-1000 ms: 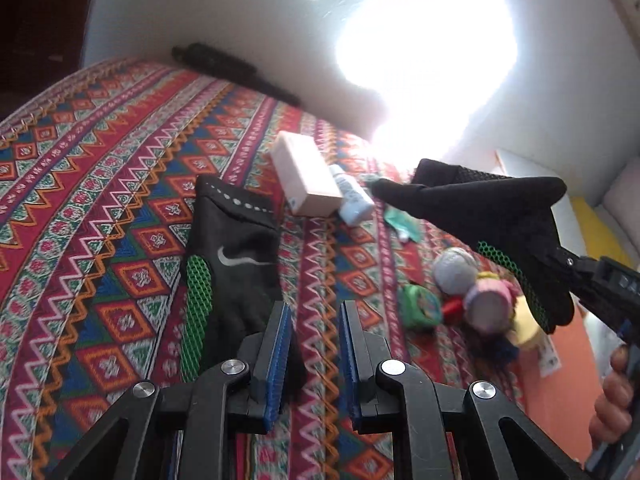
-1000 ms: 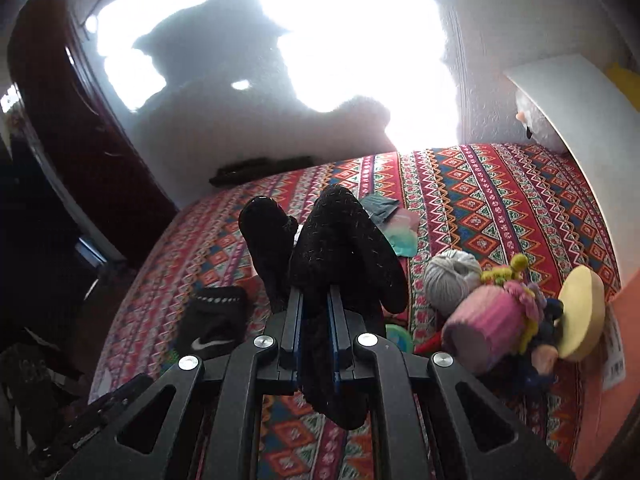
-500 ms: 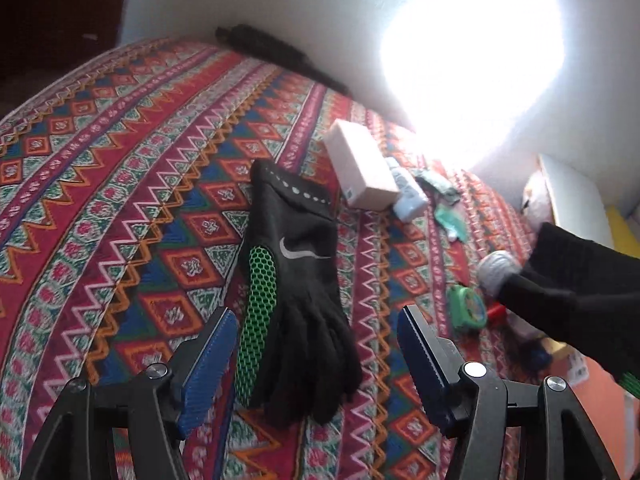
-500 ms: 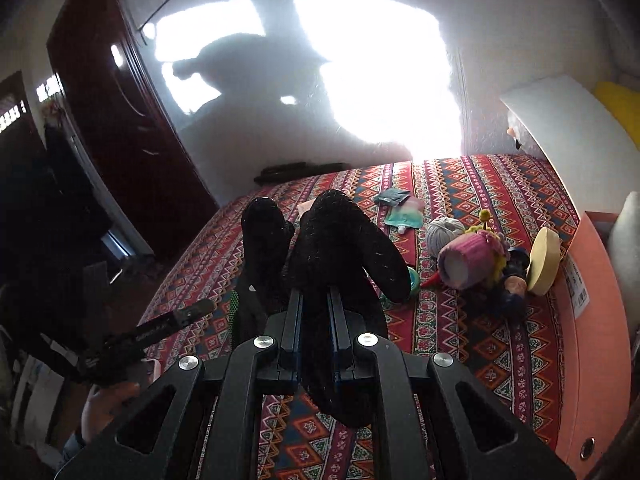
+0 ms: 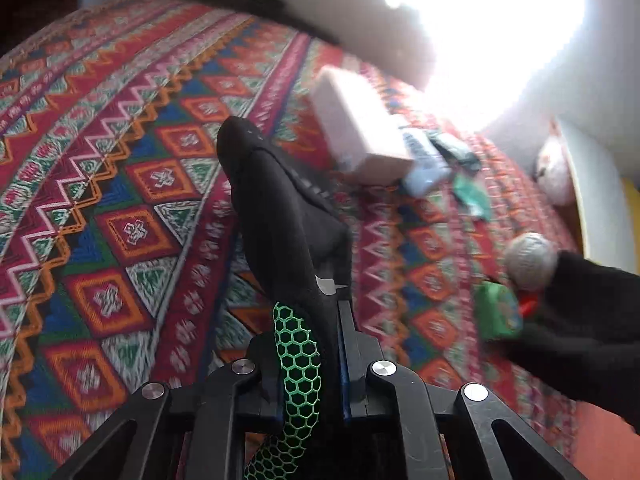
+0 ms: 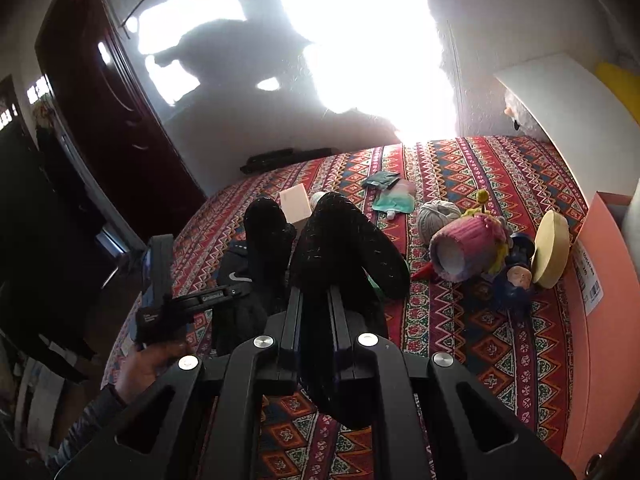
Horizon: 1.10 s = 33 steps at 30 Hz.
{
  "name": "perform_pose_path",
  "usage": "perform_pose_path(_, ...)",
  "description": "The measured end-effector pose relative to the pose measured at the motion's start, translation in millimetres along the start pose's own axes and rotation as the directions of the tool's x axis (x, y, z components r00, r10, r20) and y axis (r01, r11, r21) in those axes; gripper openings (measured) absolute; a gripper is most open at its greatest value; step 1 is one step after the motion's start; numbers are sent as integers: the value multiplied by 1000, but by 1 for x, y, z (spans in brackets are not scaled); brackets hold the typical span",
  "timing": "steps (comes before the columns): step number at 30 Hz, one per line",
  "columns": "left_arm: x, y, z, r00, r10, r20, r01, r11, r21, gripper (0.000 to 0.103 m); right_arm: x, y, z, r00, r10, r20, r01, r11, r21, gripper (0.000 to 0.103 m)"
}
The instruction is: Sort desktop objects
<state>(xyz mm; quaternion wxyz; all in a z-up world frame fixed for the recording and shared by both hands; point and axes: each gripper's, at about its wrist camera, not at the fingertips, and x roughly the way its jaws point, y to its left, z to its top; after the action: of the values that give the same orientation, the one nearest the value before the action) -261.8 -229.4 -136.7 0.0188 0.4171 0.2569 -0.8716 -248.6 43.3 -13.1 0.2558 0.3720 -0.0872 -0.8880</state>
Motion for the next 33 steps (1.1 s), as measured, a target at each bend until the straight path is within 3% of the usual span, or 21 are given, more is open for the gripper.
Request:
perform_pose_path(9, -117, -62, -37, 983, -137, 124, 130, 990, 61, 11, -41, 11, -21, 998, 53, 40, -53, 999, -2, 11)
perform_pose_path(16, -176, -100, -61, 964, -214, 160, 193, 972, 137, 11, -97, 18, -33, 991, 64, 116, -64, 998, -3, 11)
perform_pose_path(33, -228, -153, -92, 941, -296, 163, 256, 939, 231, 11, -189, 16, -50, 973, 47, 226, -51, 999, 13, 11)
